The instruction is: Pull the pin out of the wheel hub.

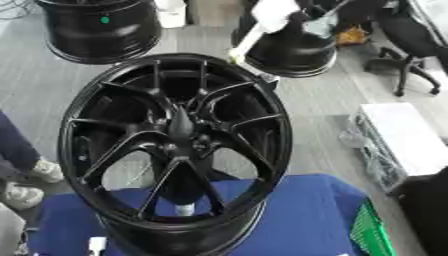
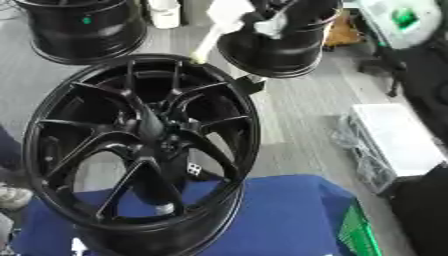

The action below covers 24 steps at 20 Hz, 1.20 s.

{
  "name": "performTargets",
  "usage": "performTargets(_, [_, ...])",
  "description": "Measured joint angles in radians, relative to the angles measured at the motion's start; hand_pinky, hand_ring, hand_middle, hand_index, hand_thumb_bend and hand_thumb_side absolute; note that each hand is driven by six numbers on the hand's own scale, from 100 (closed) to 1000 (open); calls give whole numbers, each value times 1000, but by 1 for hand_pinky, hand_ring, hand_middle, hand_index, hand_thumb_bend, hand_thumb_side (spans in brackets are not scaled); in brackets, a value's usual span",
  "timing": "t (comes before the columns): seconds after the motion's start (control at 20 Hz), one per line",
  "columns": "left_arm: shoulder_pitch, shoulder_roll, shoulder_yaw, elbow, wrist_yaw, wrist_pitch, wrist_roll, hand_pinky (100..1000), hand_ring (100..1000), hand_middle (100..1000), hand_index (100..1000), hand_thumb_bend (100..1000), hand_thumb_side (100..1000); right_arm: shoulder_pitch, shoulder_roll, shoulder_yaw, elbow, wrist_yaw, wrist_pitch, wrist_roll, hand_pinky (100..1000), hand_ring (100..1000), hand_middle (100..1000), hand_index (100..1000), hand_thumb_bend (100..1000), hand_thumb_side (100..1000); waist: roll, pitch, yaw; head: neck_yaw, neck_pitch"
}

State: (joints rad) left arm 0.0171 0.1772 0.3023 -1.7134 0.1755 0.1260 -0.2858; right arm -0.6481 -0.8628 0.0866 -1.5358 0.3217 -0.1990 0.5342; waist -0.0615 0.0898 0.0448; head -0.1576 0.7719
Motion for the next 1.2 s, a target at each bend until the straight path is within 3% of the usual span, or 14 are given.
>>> performTargets(0.15, [-1, -1, 8, -1, 0, -1, 8, 682, 604, 598, 680, 558, 629, 243, -12, -182, 87, 49, 88, -199, 729, 554, 359, 423, 100, 198, 8, 11, -9, 1, 0])
performTargets(0.2, [-1, -1, 10, -1, 0, -1, 11, 682, 604, 598, 680, 557, 629, 307, -1, -231, 135, 66, 116, -265, 735, 574, 421, 494, 100, 198, 10, 13, -13, 1, 0])
performTargets(0.3, [-1, -2, 14, -1, 0, -2, 15, 682, 604, 597, 680, 557, 629, 418, 45, -309, 245, 88, 163, -380, 768, 680, 656, 790, 100, 203, 10, 17, -19, -1, 0])
performTargets(0.35, [-1, -2, 16, -1, 0, -2, 16, 682, 604, 597, 680, 558, 629, 462, 75, -335, 306, 90, 182, -423, 778, 708, 718, 843, 100, 240, 11, 18, -20, -3, 0])
performTargets(0.4, [-1, -2, 16, -1, 0, -3, 17, 682, 604, 597, 680, 557, 629, 498, 107, -356, 366, 87, 196, -455, 791, 743, 787, 899, 100, 477, 13, 19, -20, -4, 0])
performTargets(0.45, [-1, -2, 16, -1, 0, -4, 18, 682, 604, 597, 680, 557, 629, 528, 141, -374, 425, 77, 208, -485, 792, 749, 808, 908, 100, 625, 16, 20, -20, -6, 0])
performTargets(0.5, [-1, -3, 16, -1, 0, -4, 19, 683, 604, 597, 680, 557, 629, 552, 178, -391, 477, 62, 217, -518, 784, 742, 800, 903, 100, 704, 19, 21, -19, -7, 0])
performTargets(0.6, [-4, -5, 18, -1, 0, -5, 21, 683, 604, 597, 680, 557, 629, 588, 251, -416, 552, 13, 229, -602, 759, 708, 766, 878, 100, 743, 25, 21, -20, -8, 0])
performTargets(0.65, [-5, -7, 19, -2, 0, -5, 22, 683, 604, 597, 680, 557, 629, 599, 285, -423, 572, -19, 229, -650, 754, 701, 757, 870, 100, 748, 26, 21, -20, -9, 0])
performTargets(0.85, [-6, -10, 22, -2, 1, -5, 25, 683, 604, 598, 680, 557, 630, 613, 387, -424, 573, -127, 214, -821, 722, 635, 663, 797, 100, 464, 27, 21, -25, -11, 0])
performTargets(0.9, [-7, -10, 22, -2, 1, -5, 25, 683, 604, 598, 680, 557, 630, 613, 407, -422, 557, -140, 210, -853, 718, 628, 654, 791, 100, 511, 29, 21, -25, -11, 0])
performTargets(1.0, [-7, -10, 22, -2, 2, -5, 25, 683, 604, 598, 680, 557, 630, 609, 446, -415, 507, -150, 200, -898, 706, 605, 615, 765, 100, 472, 31, 19, -25, -10, 0])
performTargets(1.2, [-8, -11, 22, -7, 5, -5, 25, 683, 604, 599, 680, 557, 630, 597, 531, -382, 352, -147, 159, -927, 694, 590, 594, 759, 100, 513, 37, 16, -26, -7, 0])
